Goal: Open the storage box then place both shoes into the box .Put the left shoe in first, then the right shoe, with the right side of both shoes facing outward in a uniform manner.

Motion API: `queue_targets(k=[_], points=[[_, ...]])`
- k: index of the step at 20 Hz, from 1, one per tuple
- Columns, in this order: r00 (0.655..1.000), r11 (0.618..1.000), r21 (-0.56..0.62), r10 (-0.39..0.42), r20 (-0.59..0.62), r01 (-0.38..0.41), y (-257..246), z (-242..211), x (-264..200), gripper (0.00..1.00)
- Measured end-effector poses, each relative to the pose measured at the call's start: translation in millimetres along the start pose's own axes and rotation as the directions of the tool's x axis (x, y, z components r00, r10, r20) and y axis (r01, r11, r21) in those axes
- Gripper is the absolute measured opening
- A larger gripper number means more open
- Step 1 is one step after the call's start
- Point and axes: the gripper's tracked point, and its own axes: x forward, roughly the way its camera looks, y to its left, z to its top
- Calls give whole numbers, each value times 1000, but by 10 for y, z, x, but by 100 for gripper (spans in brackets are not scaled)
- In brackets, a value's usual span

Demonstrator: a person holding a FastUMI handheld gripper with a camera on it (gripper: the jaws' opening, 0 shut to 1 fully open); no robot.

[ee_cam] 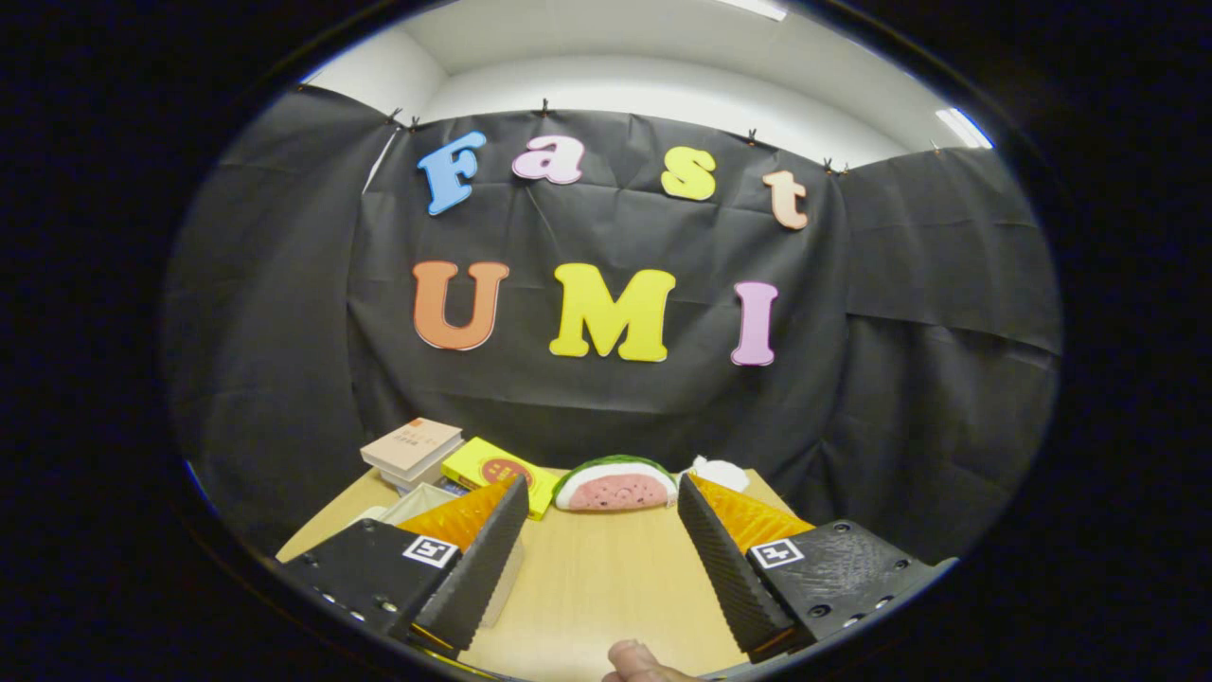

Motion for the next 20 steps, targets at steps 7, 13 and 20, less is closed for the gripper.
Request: queue_targets(k=[7,13,20], points=[[1000,999,25,-26,0,26,-179,99,-51,96],[999,998,42,-38,-8,38,-289,196,-50,96],[999,995,91,-33,-42,37,-335,156,-44,96]])
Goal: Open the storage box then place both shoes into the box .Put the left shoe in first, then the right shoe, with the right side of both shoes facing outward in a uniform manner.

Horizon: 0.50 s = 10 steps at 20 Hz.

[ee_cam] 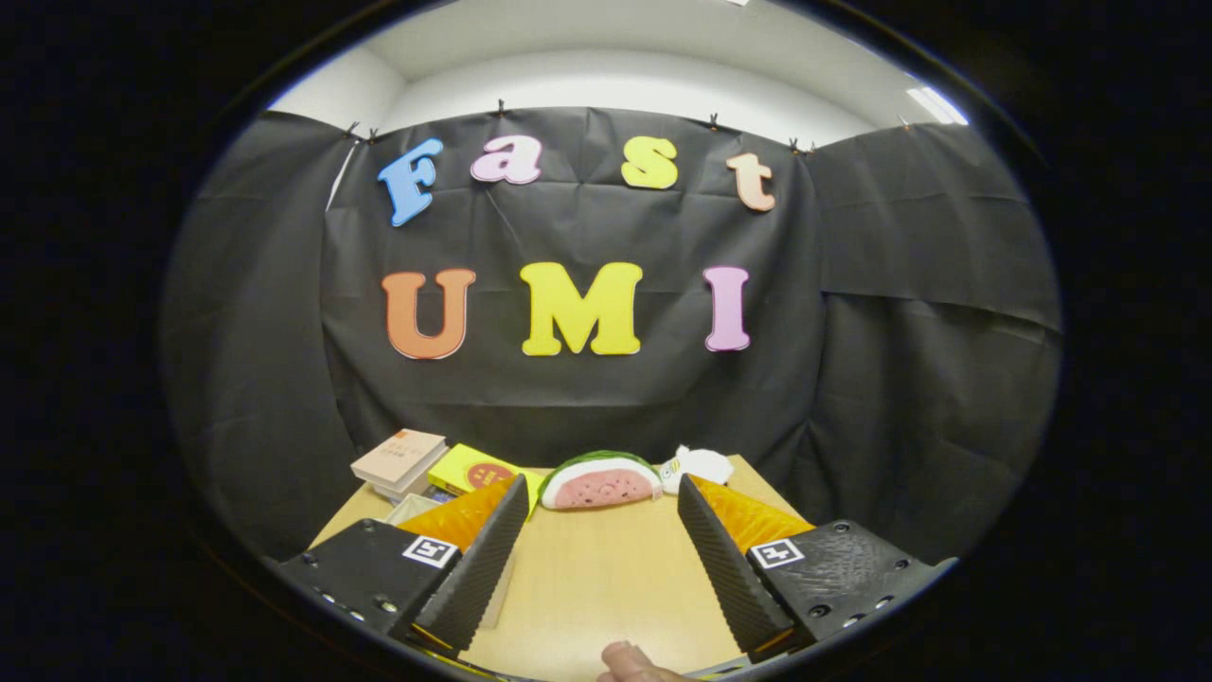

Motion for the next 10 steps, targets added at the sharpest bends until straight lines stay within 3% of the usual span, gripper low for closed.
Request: queue_targets(k=[10], points=[[1000,1000,-13,0,28,0,11,208,40,96]])
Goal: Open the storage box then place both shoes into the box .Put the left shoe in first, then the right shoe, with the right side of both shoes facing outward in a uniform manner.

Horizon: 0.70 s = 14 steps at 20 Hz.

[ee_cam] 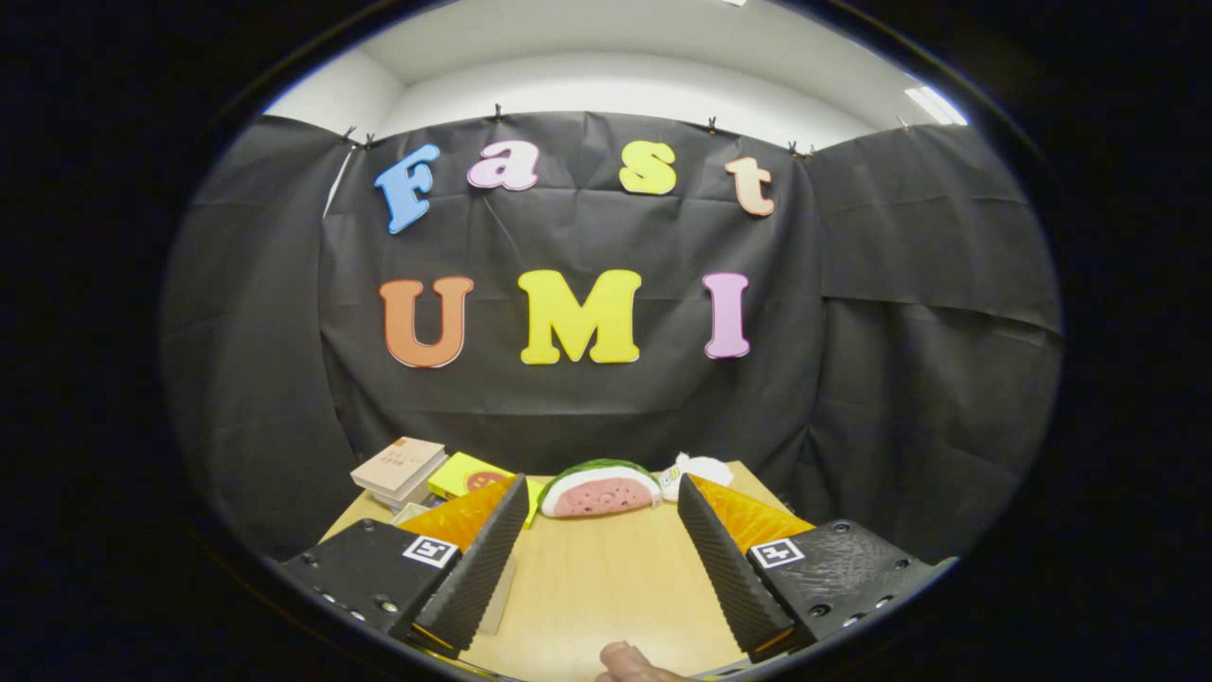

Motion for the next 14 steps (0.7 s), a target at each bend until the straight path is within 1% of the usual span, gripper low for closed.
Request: queue_targets(k=[7,14], points=[[999,1000,-5,21,-26,-21,152,4,54,96],[999,1000,1,19,-28,-19,158,80,93,96]])
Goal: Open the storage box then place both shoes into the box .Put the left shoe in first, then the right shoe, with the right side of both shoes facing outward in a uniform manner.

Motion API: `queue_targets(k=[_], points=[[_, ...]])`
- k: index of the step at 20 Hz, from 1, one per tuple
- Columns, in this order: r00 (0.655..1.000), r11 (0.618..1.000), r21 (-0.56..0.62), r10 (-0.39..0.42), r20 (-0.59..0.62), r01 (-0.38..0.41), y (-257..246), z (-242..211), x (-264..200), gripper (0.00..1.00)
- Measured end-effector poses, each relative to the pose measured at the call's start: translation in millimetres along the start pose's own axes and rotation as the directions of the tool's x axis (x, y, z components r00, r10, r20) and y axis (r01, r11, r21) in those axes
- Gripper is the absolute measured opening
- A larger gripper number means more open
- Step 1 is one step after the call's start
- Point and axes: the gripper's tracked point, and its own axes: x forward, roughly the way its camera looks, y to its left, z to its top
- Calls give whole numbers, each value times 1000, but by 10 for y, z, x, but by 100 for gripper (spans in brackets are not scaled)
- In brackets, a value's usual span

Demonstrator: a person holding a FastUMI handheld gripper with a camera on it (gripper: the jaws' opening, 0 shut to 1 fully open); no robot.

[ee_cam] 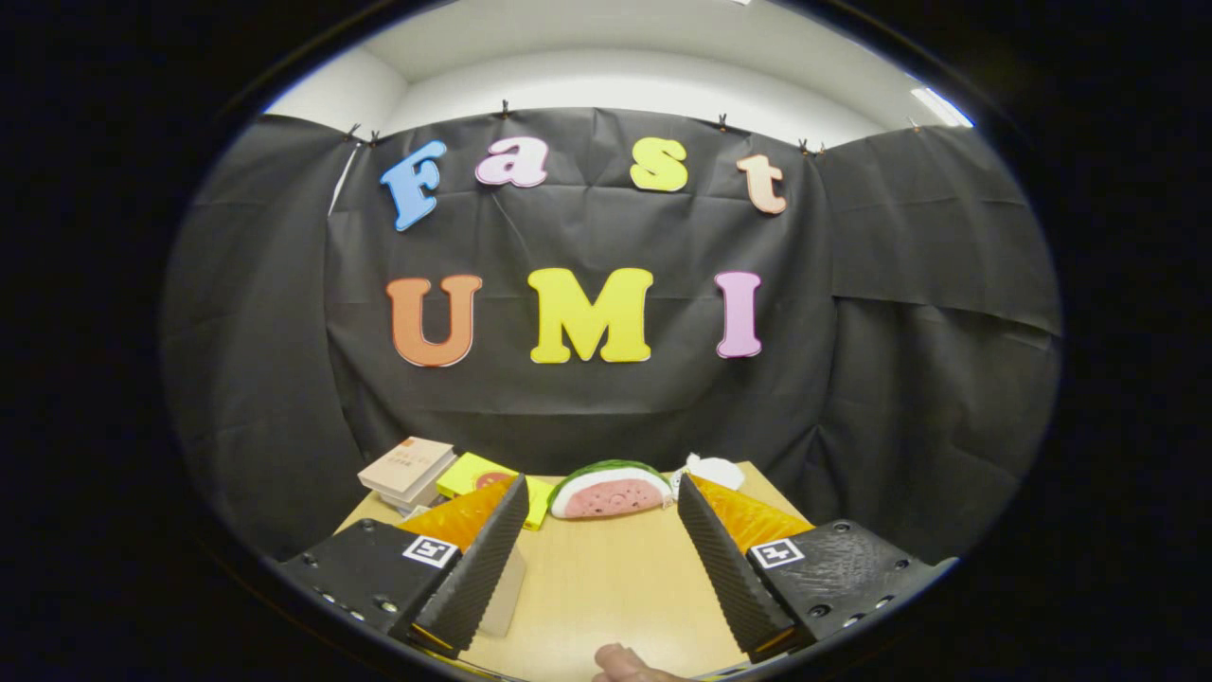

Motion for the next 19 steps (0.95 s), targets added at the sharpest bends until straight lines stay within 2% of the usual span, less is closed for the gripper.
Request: queue_targets(k=[14,19], points=[[1000,1000,22,19,-13,-19,70,-47,76,96],[1000,1000,-7,17,1,-17,63,5,75,96]])
